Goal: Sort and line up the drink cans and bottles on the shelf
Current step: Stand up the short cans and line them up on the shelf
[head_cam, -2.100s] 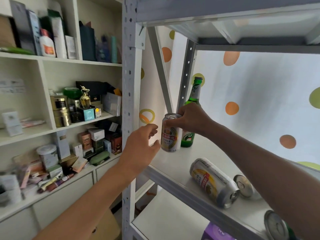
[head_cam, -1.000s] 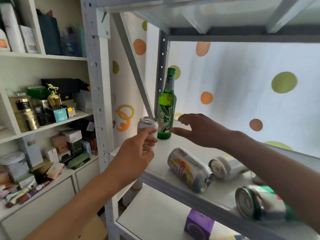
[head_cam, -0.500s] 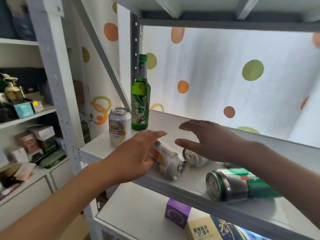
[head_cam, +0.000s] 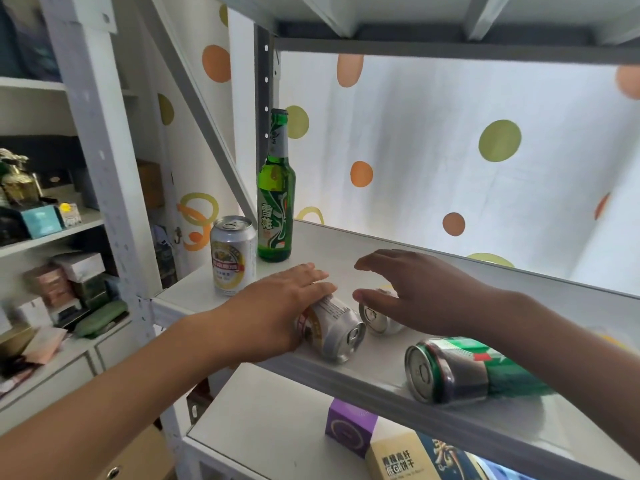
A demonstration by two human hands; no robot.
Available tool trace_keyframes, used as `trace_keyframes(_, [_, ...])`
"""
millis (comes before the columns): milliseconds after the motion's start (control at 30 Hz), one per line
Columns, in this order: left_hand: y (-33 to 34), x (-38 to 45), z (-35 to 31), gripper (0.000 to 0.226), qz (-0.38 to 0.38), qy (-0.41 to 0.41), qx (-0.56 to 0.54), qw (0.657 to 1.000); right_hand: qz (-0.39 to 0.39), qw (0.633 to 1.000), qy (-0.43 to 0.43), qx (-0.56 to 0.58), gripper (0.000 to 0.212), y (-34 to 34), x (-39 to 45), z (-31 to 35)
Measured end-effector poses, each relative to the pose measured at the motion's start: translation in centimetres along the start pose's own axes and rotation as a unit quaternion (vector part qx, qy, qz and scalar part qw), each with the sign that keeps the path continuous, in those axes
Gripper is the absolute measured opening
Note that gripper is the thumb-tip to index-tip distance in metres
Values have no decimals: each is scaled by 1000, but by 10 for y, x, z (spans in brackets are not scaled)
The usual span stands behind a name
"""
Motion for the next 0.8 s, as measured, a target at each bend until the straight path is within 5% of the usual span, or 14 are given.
trace_keyframes(400, [-14,-14,-12,67,-96,-53,91,990,-7,1000,-16,20,37,4,0,-1])
trace_keyframes(567, [-23,-24,5,72,-159,-138,-81,974,-27,968,-28,249,29,-5,3,2])
trace_keyframes(800, [-36,-33,23,81,-161,-166,-385,894,-59,903,-72,420,30,-29,12,17])
Point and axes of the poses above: each hand's wrist, its own x-axis towards the middle knuckle, its own y-axis out of the palm, z = x × y, the point moved 6 cm from there along x, towards the middle knuckle, and after that the axes turned 12 degrees about z, right-handed, at the moved point
